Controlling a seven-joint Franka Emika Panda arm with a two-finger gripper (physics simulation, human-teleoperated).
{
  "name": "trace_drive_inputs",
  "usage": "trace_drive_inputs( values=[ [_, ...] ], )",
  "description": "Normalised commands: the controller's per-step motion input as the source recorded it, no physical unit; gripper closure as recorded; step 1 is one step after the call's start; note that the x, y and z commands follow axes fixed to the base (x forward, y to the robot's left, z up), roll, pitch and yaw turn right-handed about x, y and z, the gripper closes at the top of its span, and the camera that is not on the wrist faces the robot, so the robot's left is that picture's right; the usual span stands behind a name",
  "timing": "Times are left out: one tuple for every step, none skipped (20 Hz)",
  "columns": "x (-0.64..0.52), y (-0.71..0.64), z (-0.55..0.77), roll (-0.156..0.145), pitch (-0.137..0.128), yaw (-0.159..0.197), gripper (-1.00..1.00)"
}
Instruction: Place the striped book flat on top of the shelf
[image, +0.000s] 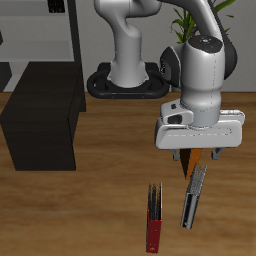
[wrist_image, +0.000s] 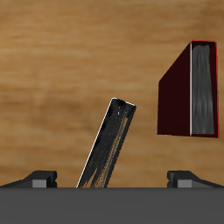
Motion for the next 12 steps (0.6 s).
trace_drive_inputs(
  values=[
    [0.06, 0.05, -0.4, -0.005, 0.022, -0.043, -1.0],
    [0.09, 0.04, -0.35, 0.031, -0.018, -0.02, -1.0],
    [0.11, -0.05, -0.36, -0.072, 0.056, -0.05, -1.0],
    [0.05, 0.09, -0.33, 0.035, 0.013, -0.006, -1.0],
    [0.06, 0.01, -0.31, -0.012, -0.011, 0.053, -1.0],
    [0.09, -0.03, -0.36, -0.013, 0.06, -0.073, -1.0],
    [0.02, 0.05, -0.18, 0.02, 0.026, -0.012, -1.0],
    [0.09, -0.01, -0.58, -0.018, 0.041, 0.014, -1.0],
    [0.09, 0.04, -0.41, 0.031, 0.056, 0.0, -1.0],
    [0.07, -0.04, -0.4, -0.051, 0.057, -0.034, -1.0],
    [0.06, 0.04, -0.41, 0.02, 0.043, 0.022, -1.0],
    [0.05, 0.0, -0.32, -0.018, 0.039, 0.021, -1.0]
  ],
)
